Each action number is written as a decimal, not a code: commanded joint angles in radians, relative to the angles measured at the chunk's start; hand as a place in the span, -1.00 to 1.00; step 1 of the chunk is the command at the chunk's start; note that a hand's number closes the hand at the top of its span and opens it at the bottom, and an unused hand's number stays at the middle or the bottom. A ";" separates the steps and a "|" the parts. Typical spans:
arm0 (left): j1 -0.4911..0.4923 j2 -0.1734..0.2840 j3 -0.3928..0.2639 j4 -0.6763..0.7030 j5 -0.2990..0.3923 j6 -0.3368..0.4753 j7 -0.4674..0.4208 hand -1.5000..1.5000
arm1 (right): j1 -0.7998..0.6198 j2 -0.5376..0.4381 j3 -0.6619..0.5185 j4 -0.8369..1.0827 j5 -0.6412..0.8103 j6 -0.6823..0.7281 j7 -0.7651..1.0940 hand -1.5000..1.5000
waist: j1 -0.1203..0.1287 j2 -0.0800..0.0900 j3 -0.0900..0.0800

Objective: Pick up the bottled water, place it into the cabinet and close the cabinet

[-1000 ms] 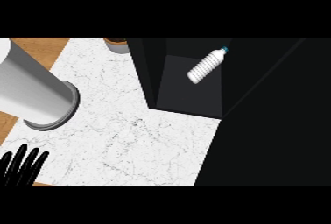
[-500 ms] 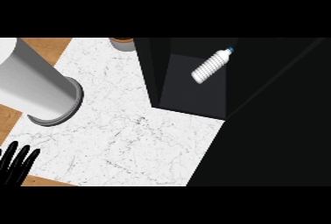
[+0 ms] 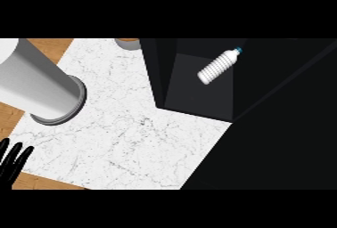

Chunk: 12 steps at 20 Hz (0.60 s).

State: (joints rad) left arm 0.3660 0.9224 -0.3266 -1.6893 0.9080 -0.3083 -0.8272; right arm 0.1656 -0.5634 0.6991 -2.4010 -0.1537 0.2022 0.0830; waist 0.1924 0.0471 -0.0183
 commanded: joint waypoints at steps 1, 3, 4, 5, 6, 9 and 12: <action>-0.007 0.018 0.023 0.013 0.011 -0.033 -0.008 -1.00 | -0.058 0.150 0.015 0.099 -0.088 -0.093 0.093 1.00 | 0.006 0.009 0.004; 0.001 0.018 0.021 -0.003 0.015 -0.042 -0.009 -1.00 | -0.111 0.197 -0.017 0.151 -0.142 -0.107 0.122 1.00 | 0.019 0.005 0.006; 0.001 0.024 0.023 0.006 0.021 -0.054 -0.003 -1.00 | -0.138 0.229 -0.033 0.176 -0.175 -0.115 0.127 1.00 | 0.018 0.008 0.006; 0.000 0.027 0.030 0.010 0.023 -0.053 -0.003 -1.00 | -0.168 0.252 -0.036 0.213 -0.216 -0.111 0.145 1.00 | 0.019 0.006 0.007; 0.005 0.014 0.022 -0.001 0.021 -0.047 -0.005 -1.00 | -0.212 0.277 -0.037 0.251 -0.242 -0.102 0.161 1.00 | 0.027 0.003 0.008; -0.003 0.031 0.050 0.004 0.052 -0.056 0.009 -1.00 | -0.289 0.326 -0.095 0.347 -0.313 -0.110 0.204 1.00 | 0.002 0.000 0.011; 0.021 0.018 0.059 0.042 0.048 -0.068 -0.013 -1.00 | -0.364 0.351 -0.187 0.428 -0.299 -0.132 0.204 1.00 | -0.015 -0.010 0.010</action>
State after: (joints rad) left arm 0.3744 0.9449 -0.2861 -1.6776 0.9441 -0.3396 -0.8083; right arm -0.0866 -0.3209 0.6099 -2.1429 -0.4466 0.1859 0.2458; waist 0.1947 0.0403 -0.0115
